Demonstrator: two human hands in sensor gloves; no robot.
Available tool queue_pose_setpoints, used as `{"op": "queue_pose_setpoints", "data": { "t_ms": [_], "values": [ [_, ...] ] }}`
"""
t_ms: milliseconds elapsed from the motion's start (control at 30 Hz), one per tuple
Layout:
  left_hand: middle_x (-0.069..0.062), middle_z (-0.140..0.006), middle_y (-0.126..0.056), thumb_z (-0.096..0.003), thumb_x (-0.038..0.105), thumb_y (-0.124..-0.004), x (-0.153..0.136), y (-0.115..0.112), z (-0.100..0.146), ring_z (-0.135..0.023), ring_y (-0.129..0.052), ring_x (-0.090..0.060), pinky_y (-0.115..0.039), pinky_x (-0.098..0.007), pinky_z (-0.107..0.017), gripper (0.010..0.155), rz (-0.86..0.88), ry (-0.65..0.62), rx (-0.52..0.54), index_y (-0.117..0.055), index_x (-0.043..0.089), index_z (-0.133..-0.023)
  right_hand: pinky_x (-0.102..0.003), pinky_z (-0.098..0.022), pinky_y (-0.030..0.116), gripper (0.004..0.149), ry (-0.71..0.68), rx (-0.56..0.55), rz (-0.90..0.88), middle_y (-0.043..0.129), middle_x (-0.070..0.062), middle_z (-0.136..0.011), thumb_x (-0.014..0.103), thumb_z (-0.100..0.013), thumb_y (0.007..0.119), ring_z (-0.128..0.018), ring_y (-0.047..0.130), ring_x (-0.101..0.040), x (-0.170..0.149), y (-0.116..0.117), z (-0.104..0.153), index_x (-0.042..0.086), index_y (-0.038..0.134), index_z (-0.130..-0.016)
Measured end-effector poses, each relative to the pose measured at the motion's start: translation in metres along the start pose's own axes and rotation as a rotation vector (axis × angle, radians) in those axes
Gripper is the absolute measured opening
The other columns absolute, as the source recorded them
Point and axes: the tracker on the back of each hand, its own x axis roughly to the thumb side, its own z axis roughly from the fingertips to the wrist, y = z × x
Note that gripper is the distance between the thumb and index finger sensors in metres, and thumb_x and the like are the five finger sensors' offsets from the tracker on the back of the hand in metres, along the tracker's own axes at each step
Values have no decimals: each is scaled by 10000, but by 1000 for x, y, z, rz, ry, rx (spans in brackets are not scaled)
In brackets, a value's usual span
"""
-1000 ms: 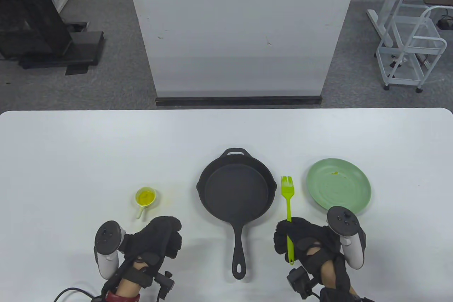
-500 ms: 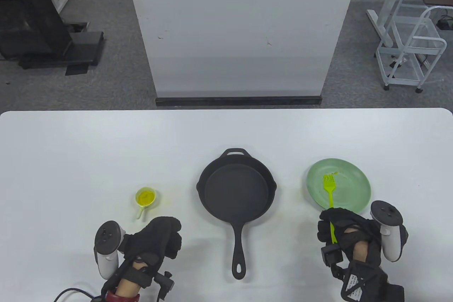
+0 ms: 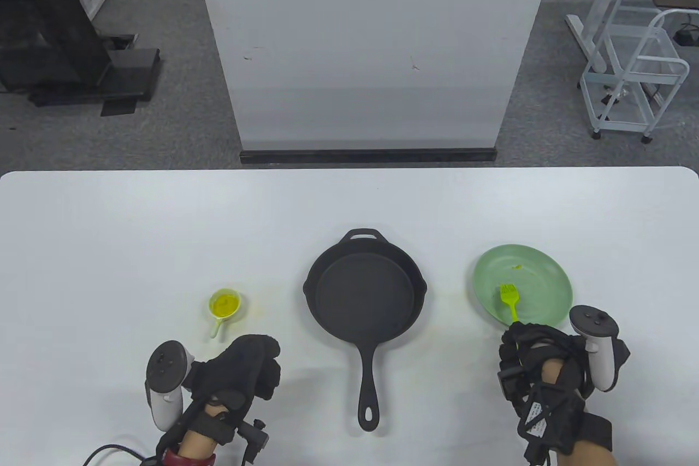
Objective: Brush oil on frying pan surface
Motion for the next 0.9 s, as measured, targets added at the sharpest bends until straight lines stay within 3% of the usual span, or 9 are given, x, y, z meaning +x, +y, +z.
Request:
{"op": "queue_pose_setpoints", "data": {
  "t_ms": [400,900],
  "values": [
    [-78,-544,-994,-481,451,-639,0,1,0,-284,-971,-346,-825,-527,-291,492,3,4,1,-762,107,-811,-457,-287,837,612,33,2,117,893,-222,-653,447,-446,687,-514,939,-444,3,-6,9,4,702,-869],
    [-87,-559,-988,-482,451,-639,-1,3,0,-298,-968,-353,-820,-533,-301,501,-14,18,5,-752,103,-824,-502,-416,743,683,-34,-63,307,667,-301,-877,478,-442,674,-756,690,-560,10,-5,36,18,585,-940]
  ]
}}
